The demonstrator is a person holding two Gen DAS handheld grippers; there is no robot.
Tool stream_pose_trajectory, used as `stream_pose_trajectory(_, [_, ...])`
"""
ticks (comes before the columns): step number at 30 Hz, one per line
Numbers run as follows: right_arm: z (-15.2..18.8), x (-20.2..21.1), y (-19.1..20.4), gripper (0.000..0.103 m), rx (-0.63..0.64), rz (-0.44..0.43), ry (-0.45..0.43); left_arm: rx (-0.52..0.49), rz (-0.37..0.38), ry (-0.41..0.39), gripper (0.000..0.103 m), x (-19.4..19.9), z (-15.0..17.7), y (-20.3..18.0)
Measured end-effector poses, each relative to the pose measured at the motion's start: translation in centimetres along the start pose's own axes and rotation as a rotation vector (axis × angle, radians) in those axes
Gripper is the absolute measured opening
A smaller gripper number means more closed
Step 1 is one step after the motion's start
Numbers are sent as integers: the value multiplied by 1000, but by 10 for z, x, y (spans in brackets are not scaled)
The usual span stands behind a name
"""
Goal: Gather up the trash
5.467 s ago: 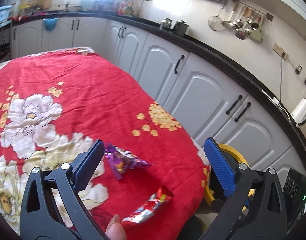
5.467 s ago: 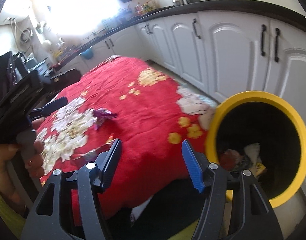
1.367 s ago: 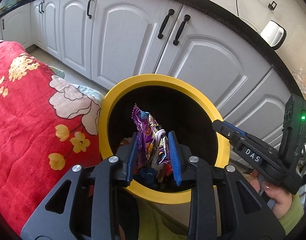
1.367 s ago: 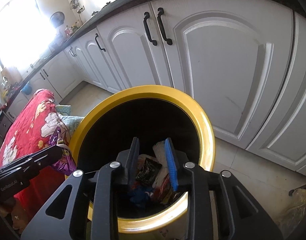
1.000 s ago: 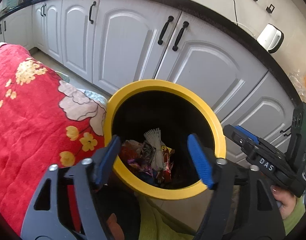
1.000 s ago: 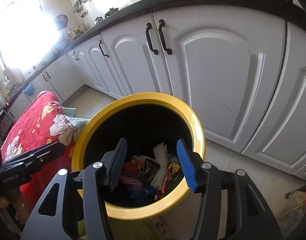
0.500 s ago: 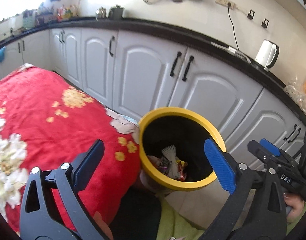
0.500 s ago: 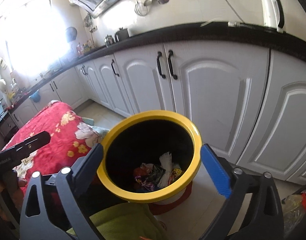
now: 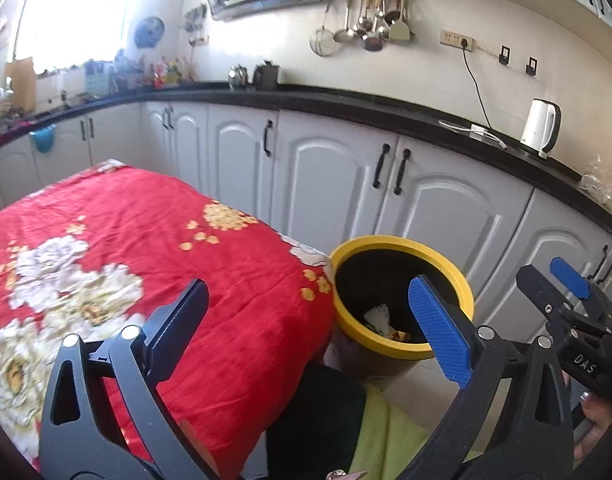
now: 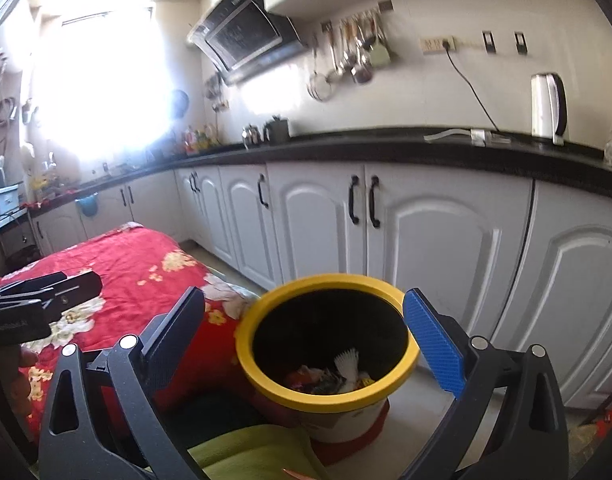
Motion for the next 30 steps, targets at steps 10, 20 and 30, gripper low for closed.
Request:
stream_pose_trajectory(10, [0,15,14,97,36,-2,-73,8,-21,-85,92,28,11,1])
stream_pose_trajectory(20, [4,14,20,97,43,-17,-66,8,-15,-100,92,30,9,0])
stream_pose_trajectory(30, [6,10,19,97,36,-13,-56,15,-25,-105,92,32,8,1])
Point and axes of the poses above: each gripper's, at about its wrist camera, not at the fingertips, and x roughly against the way its jaws point, y to its left, z to its underside, the point moved 7 cm from there along -x, roughly the way its jaws point, and after that the axes turned 3 degrees about -x, right-handed, at the moved point
